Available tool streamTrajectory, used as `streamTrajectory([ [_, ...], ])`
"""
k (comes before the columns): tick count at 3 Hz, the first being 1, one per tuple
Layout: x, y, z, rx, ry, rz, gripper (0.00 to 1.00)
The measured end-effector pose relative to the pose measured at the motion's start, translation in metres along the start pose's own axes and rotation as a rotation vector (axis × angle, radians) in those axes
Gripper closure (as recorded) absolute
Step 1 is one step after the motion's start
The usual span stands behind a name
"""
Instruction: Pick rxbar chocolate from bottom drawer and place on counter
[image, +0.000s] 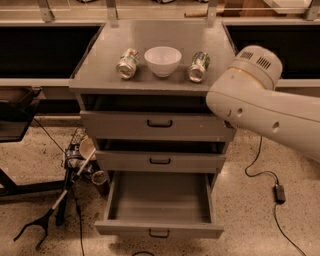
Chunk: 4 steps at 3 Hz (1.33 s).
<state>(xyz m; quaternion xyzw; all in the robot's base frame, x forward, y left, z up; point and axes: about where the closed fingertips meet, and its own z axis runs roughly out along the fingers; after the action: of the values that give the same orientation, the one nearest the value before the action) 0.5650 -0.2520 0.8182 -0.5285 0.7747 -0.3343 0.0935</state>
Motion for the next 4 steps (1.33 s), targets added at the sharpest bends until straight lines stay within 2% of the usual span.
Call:
streamTrajectory([
  [1,-0.002,-0.038,-0.025,0.047,-0.015,0.026,1.00],
  [2,-0.012,-0.086,-0.058,0.103,-0.050,0.050,1.00],
  [3,-0.021,-0.114,-0.073,0.126,-0.073,0.063,1.00],
  [4,-0.052,-0.142,-0.070,0.124,-0.122,0.057,1.00],
])
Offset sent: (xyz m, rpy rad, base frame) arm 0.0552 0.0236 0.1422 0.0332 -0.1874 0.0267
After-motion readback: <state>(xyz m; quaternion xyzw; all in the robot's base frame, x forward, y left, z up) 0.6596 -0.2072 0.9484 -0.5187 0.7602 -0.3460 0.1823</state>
